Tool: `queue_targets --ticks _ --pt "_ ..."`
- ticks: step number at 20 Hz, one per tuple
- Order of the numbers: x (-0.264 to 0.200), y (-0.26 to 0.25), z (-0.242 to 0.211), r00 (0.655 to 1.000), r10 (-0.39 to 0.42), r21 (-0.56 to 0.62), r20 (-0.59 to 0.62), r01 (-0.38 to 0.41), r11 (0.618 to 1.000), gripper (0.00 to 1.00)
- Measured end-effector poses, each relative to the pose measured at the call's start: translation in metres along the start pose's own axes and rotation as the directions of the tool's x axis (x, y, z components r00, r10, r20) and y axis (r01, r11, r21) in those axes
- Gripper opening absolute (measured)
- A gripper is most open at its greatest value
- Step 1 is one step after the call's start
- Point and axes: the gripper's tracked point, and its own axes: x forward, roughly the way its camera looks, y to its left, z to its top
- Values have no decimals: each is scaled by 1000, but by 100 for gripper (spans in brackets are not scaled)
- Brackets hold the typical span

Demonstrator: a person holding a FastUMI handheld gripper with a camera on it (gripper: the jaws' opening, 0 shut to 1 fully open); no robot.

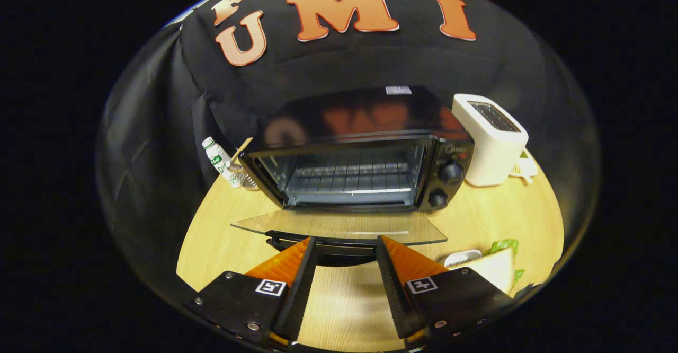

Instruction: Open the toaster oven, put the food inside, and close the toaster oven door.

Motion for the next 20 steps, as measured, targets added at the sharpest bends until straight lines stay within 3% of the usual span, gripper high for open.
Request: queue_targets --ticks 2,12,15,20 --pt "4 11 -18 997 65 29 -44 -64 998 62" --pt "43 -2 -104 964 7 -72 -266 -27 997 60" --pt "48 -2 -107 960 6 -85 -281 -31 996 60" --pt "15 1 -86 963 119 -14 -243 -126 992 67"
